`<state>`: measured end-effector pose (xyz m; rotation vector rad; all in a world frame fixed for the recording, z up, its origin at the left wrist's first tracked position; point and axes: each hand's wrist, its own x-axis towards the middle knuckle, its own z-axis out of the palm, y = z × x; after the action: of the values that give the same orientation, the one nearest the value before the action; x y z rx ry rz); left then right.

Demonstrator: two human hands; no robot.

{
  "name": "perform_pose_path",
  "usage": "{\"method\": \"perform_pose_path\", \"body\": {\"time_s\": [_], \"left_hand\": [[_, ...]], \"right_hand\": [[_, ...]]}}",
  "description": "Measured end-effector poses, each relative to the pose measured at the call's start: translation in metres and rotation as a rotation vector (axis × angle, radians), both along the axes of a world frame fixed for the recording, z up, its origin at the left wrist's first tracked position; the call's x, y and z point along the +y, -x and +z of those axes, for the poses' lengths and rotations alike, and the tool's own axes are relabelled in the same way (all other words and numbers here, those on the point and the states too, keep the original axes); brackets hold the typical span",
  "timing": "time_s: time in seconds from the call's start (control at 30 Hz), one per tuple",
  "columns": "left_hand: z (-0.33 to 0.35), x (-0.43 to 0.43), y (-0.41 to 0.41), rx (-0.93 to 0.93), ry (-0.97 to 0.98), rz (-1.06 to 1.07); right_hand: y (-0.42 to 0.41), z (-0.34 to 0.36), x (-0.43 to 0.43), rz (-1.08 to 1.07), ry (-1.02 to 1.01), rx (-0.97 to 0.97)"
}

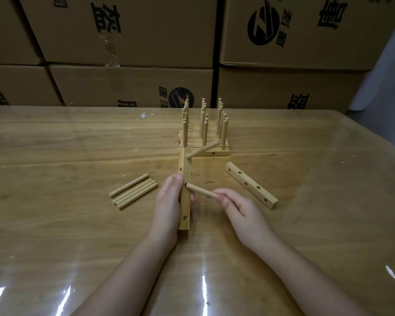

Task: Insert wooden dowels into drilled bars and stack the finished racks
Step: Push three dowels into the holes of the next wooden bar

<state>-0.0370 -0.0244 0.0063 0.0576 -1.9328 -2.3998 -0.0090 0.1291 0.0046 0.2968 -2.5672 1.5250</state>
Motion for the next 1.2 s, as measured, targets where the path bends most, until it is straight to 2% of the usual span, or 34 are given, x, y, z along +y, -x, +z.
{"method": "perform_pose_path", "body": {"time_s": [0.13, 0.37, 0.67, 1.2], "left_hand": [[0.0, -0.001, -0.001, 0.018, -0.03, -0.021], [0.001, 0.001, -0.003, 0.038, -0.046, -0.041], [-0.002, 0.001, -0.003, 0.057, -0.028, -0.001], [0.004, 0.003, -0.009, 0.057, 0.094, -0.034]], "right_hand": [[0.001, 0.003, 0.003, -0.047, -0.122, 0.087], [-0.001, 0.015, 0.008, -0.081, -0.4, 0.392], [-0.004, 0.026, 0.001, -0.129, -0.632, 0.546], [-0.001, 0.02, 0.003, -0.075, -0.497, 0.405]]}}
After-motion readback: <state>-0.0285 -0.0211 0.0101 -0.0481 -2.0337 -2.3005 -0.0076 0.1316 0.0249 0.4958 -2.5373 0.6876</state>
